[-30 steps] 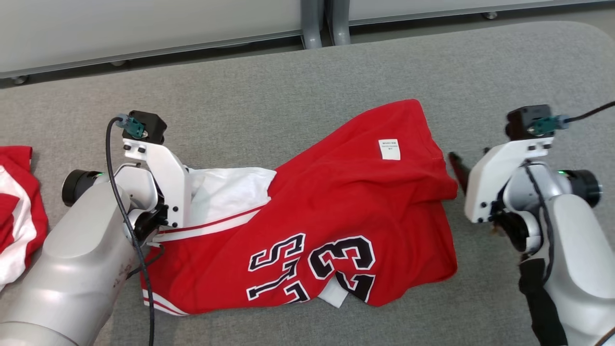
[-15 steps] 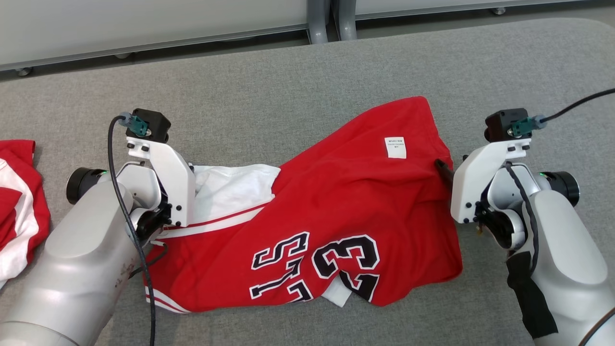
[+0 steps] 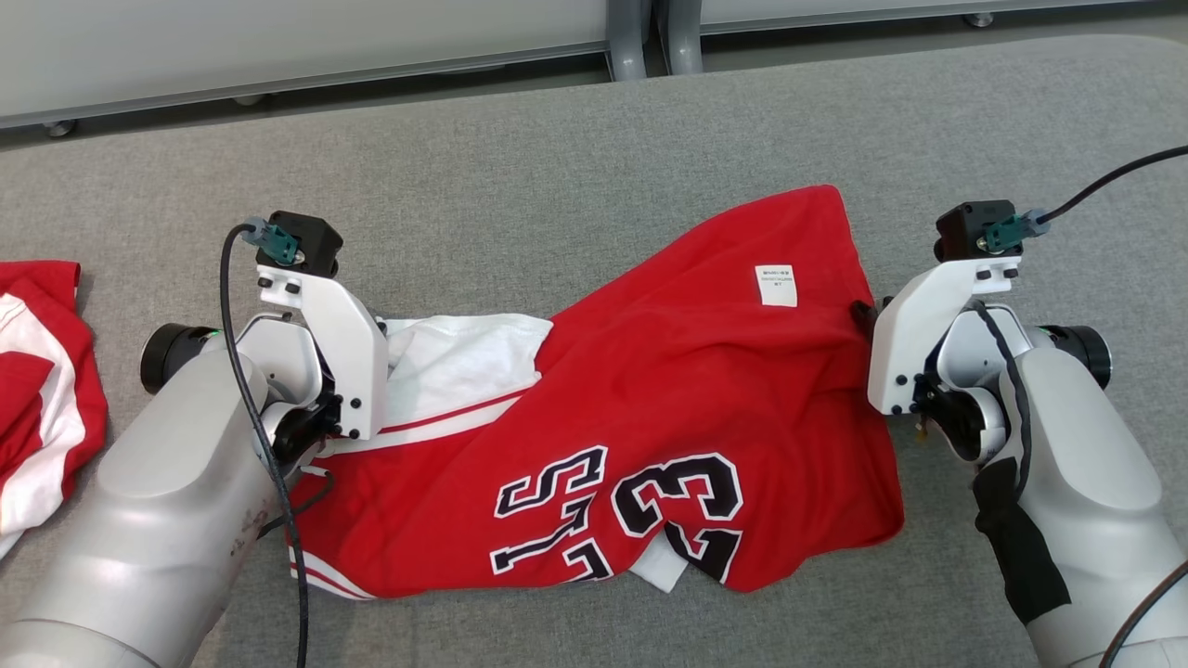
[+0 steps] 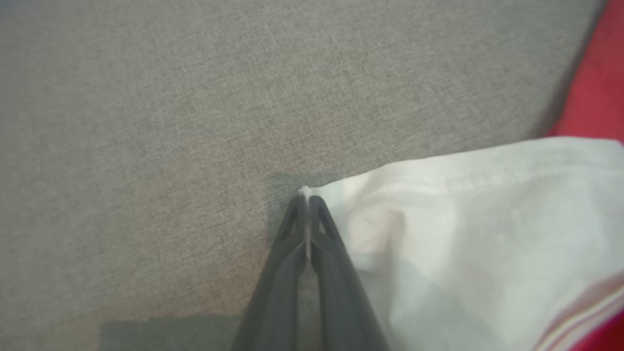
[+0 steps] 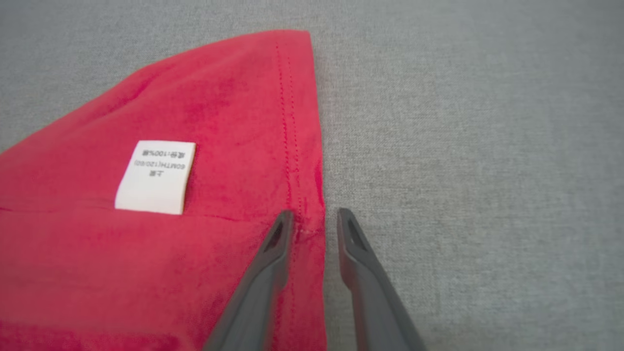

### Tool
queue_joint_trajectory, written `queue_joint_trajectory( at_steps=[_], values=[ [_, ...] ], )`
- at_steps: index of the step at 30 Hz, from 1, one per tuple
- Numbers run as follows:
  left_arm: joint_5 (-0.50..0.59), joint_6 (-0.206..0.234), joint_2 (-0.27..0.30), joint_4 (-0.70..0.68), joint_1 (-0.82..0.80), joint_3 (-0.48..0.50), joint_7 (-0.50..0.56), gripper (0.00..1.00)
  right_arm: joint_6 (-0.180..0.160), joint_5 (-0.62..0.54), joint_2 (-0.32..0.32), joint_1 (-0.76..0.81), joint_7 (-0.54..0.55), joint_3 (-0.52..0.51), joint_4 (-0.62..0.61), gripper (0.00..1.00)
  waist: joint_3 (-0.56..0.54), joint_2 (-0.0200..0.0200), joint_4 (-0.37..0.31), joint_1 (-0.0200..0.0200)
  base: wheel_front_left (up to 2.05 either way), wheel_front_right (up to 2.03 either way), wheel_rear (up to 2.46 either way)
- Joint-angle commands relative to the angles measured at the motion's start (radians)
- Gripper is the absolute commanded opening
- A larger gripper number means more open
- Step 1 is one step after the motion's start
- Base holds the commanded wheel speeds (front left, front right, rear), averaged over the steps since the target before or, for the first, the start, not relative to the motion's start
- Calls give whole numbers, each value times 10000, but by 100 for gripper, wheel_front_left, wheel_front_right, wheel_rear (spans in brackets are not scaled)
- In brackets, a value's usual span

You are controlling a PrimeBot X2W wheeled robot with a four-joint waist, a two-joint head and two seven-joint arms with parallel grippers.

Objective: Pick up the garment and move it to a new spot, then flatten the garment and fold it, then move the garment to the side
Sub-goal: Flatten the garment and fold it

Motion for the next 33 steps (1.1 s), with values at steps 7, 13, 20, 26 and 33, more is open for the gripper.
queue_joint_trajectory(
  at_steps=[7,13,20,26,33],
  values=[
    [-137,-18,73,6,-49,7,-39,0,2,452,-64,-249,-227,287,560,33,13,0,-40,0,0,0,0],
    [-163,19,75,-11,-36,-1,-58,0,2,673,-61,-270,-267,577,751,41,8,0,-93,0,0,0,0],
    [-222,27,92,-5,-33,-6,-77,0,2,582,-60,-331,-434,768,744,27,4,0,-116,0,0,0,0],
    [-254,21,120,25,-1,-32,-105,0,2,351,-60,-299,-574,705,609,48,-34,0,-136,0,0,0,0],
    [-322,47,118,8,6,-49,-111,0,2,420,-60,-121,-314,822,401,44,-30,0,-174,0,0,0,0]
  ],
)
